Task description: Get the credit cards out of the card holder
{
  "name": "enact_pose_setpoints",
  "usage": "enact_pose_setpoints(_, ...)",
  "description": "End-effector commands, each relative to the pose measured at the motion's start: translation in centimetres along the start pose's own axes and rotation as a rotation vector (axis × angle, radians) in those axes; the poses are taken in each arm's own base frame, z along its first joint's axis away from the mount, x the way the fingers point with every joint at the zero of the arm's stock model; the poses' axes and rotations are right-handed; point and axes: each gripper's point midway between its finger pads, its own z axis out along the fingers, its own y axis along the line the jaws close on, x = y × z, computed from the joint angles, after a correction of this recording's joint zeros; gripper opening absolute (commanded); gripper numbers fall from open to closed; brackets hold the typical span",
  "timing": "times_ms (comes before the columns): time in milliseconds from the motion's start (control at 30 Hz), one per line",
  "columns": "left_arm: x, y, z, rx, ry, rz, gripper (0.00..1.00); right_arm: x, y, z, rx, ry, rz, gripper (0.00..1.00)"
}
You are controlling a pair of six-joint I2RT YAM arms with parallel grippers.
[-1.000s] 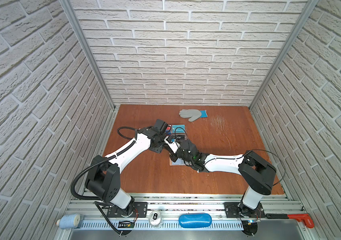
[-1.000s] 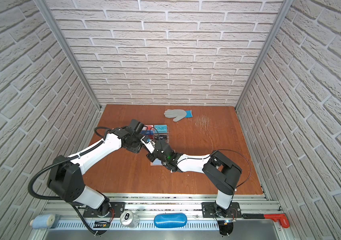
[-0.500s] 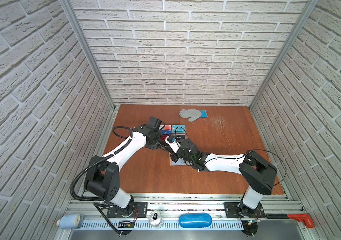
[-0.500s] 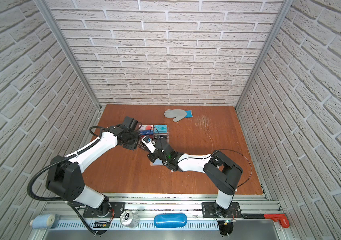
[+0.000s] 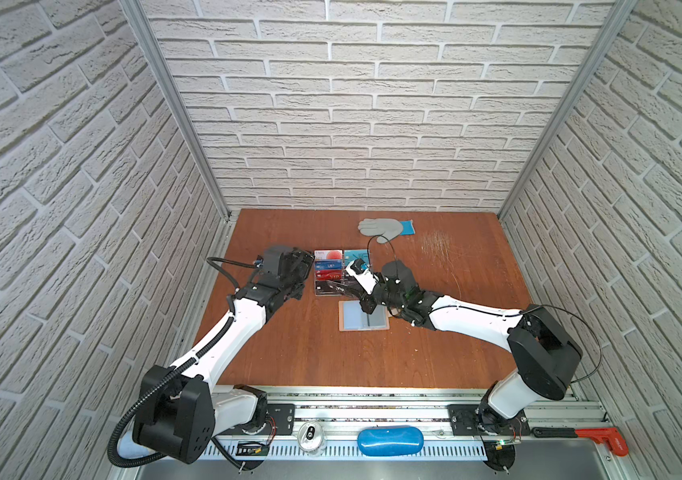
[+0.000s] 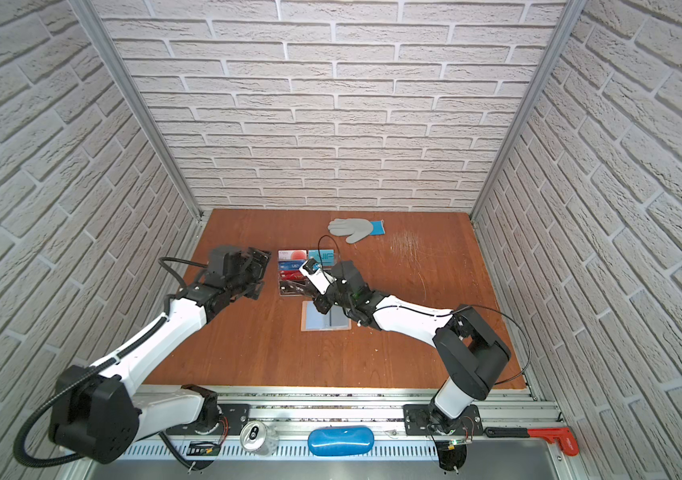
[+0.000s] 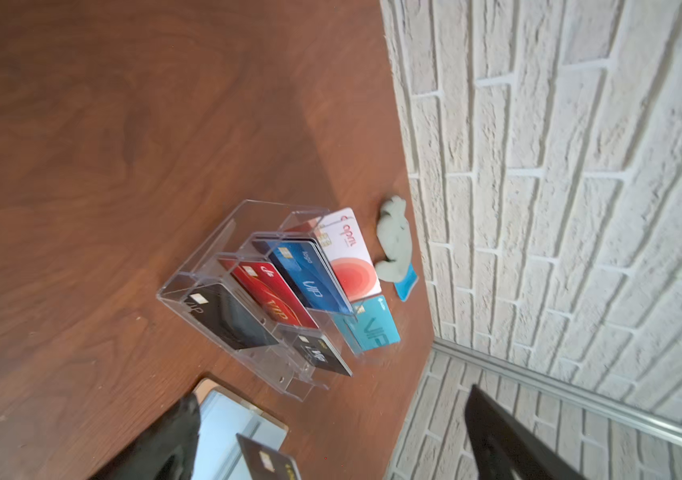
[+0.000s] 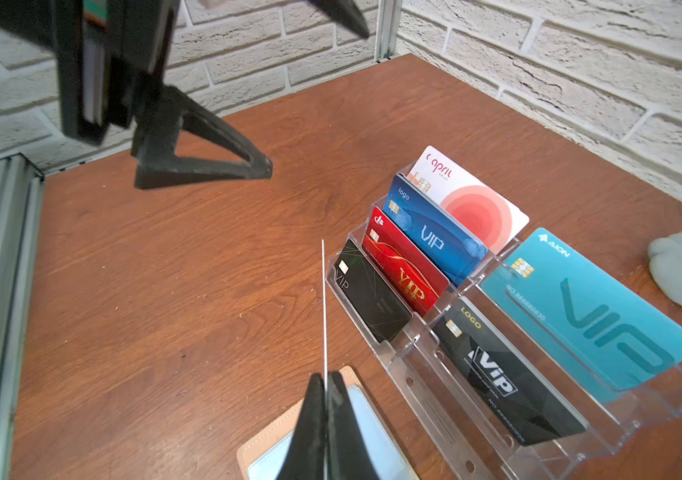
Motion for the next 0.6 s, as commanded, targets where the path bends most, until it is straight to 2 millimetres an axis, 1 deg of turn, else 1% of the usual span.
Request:
enact_pose_setpoints(0, 0.6, -5.0, -0.4, 0.336, 0.05, 0.062, 0.98, -1.9, 0.2, -1.4, -0.113, -0.033, -0.028, 0.06)
enact_pose_setpoints(100, 1.7, -4.6, -0.3, 0.363, 0.102, 0.108, 0.98, -1.7, -1.4, -1.5, -0.152, 0.006, -0.003, 0.06)
enact_pose_setpoints(233, 2.1, -4.2, -1.5, 0.42, 0.087, 0.16, 0.98, -1.1, -3.1, -1.3, -0.227, 0.068, -0.01, 0.06)
enact_pose_setpoints(367, 2.5, -4.5, -3.3, 0.441, 0.066, 0.272, 0.98, -0.7, -4.9, -0.8, -0.295, 0.107, 0.008, 0.06)
enact_pose_setpoints(467, 2.7, -4.7, -4.8, 0.457, 0.05, 0.331, 0.98, 0.1, -6.6, -0.4, -0.334, 0.118, 0.026, 0.06)
enact_pose_setpoints(567, 2.6, -4.7, -6.0, 0.458, 0.022, 0.376, 0.98, 1.0, -8.0, -0.1, -0.333, 0.1, 0.001, 0.06)
